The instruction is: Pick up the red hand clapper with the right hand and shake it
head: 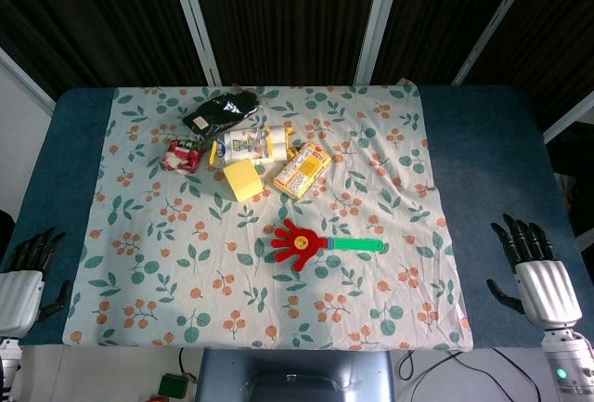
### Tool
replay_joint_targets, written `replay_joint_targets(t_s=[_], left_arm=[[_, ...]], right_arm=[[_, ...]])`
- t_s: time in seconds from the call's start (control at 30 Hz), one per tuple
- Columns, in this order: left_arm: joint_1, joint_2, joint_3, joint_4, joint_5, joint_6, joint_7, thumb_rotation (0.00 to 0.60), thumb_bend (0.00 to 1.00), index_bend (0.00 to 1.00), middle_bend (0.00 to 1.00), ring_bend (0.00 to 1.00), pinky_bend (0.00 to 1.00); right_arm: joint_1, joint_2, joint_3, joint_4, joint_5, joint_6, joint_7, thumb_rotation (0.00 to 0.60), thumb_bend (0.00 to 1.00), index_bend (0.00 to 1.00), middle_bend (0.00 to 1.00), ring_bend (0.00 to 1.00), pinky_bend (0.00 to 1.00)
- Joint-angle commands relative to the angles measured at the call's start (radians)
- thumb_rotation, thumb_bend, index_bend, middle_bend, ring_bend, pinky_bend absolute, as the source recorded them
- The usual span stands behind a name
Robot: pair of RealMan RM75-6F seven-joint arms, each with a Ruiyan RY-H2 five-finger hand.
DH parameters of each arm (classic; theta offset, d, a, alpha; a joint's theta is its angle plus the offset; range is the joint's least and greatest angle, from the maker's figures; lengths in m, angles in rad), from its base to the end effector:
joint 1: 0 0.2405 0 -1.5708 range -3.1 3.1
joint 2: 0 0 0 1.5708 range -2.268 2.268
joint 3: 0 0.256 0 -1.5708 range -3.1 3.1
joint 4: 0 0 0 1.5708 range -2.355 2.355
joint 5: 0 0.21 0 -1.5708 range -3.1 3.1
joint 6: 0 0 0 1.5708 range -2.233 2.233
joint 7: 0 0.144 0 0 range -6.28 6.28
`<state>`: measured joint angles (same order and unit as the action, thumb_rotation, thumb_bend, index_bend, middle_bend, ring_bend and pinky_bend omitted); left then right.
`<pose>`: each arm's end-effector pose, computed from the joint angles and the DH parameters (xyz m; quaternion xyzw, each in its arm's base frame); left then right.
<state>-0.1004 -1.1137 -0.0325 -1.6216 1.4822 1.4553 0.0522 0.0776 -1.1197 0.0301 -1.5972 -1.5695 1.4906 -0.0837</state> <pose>-0.3121 0.1820 0.1546 -0.6100 -0.3860 -0.3630 0.5892 -0.3073 -0.1745 0.1543 0.6335 -0.3484 0.3665 0.5856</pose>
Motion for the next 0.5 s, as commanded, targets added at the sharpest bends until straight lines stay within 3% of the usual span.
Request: replay_joint_targets(t_s=[0.03,0.33,0.5], left_arm=[[0.0,0.0,0.0,0.0,0.0,0.0,0.0,0.6,0.45,0.0,0.02,0.0,0.09],[0.0,0.0,0.0,0.0,0.0,0.0,0.0,0.6,0.45,0.0,0.02,0.0,0.09],[0.0,0.0,0.0,0.0,0.0,0.0,0.0,0.6,0.45,0.0,0.02,0.0,0.09]], right_arm=[[0.0,-0.002,0.001,0.0,0.003,-0.001,0.001,0.6,0.34,0.0,0.0,0.0,0.0],[0.026,-0.065,0.014,0.02,0.016,-0.035,0.049,0.6,0.31,0.0,0.0,0.0,0.0],[0.111,-0.113,0.043,0.022,0.086,-0.194,0.054,0.6,0.31,0.05,0.0,0.0,0.0]])
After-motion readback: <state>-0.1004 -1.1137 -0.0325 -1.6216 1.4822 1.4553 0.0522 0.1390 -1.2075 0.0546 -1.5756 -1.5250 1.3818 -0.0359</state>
